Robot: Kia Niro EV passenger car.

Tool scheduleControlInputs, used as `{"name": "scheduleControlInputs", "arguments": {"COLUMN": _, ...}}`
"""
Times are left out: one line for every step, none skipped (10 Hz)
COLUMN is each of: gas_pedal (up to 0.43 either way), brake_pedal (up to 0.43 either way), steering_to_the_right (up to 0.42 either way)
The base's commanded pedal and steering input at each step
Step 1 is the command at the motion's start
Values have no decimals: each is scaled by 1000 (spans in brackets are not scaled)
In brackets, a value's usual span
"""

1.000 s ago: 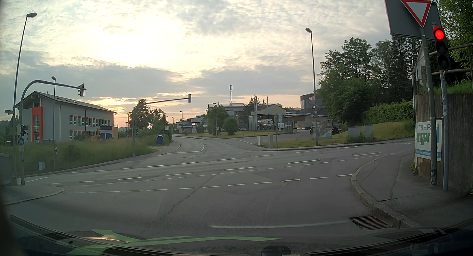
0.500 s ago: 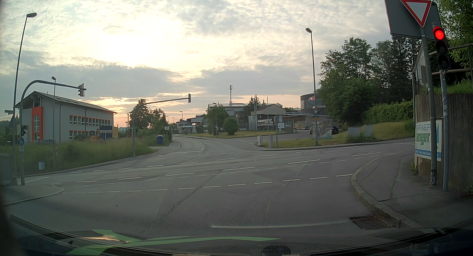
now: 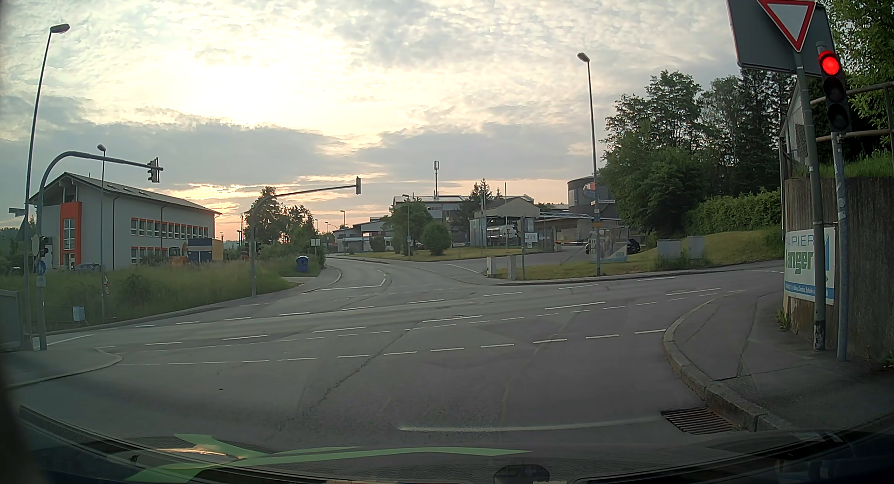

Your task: Follow the waypoints while adhering to traffic rules and regulations

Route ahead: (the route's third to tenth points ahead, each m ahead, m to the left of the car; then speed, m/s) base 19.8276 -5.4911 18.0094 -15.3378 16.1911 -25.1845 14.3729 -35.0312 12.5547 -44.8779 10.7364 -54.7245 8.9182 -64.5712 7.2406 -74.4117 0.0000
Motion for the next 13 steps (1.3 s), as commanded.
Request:
{"name": "scheduleControlInputs", "arguments": {"gas_pedal": 0, "brake_pedal": 396, "steering_to_the_right": 4}}
{"name": "scheduleControlInputs", "arguments": {"gas_pedal": 0, "brake_pedal": 396, "steering_to_the_right": 4}}
{"name": "scheduleControlInputs", "arguments": {"gas_pedal": 0, "brake_pedal": 396, "steering_to_the_right": 4}}
{"name": "scheduleControlInputs", "arguments": {"gas_pedal": 0, "brake_pedal": 396, "steering_to_the_right": 4}}
{"name": "scheduleControlInputs", "arguments": {"gas_pedal": 0, "brake_pedal": 390, "steering_to_the_right": 4}}
{"name": "scheduleControlInputs", "arguments": {"gas_pedal": 0, "brake_pedal": 396, "steering_to_the_right": 4}}
{"name": "scheduleControlInputs", "arguments": {"gas_pedal": 0, "brake_pedal": 396, "steering_to_the_right": 4}}
{"name": "scheduleControlInputs", "arguments": {"gas_pedal": 0, "brake_pedal": 396, "steering_to_the_right": 4}}
{"name": "scheduleControlInputs", "arguments": {"gas_pedal": 0, "brake_pedal": 396, "steering_to_the_right": 4}}
{"name": "scheduleControlInputs", "arguments": {"gas_pedal": 0, "brake_pedal": 396, "steering_to_the_right": 4}}
{"name": "scheduleControlInputs", "arguments": {"gas_pedal": 0, "brake_pedal": 396, "steering_to_the_right": 4}}
{"name": "scheduleControlInputs", "arguments": {"gas_pedal": 0, "brake_pedal": 390, "steering_to_the_right": 4}}
{"name": "scheduleControlInputs", "arguments": {"gas_pedal": 0, "brake_pedal": 396, "steering_to_the_right": 4}}
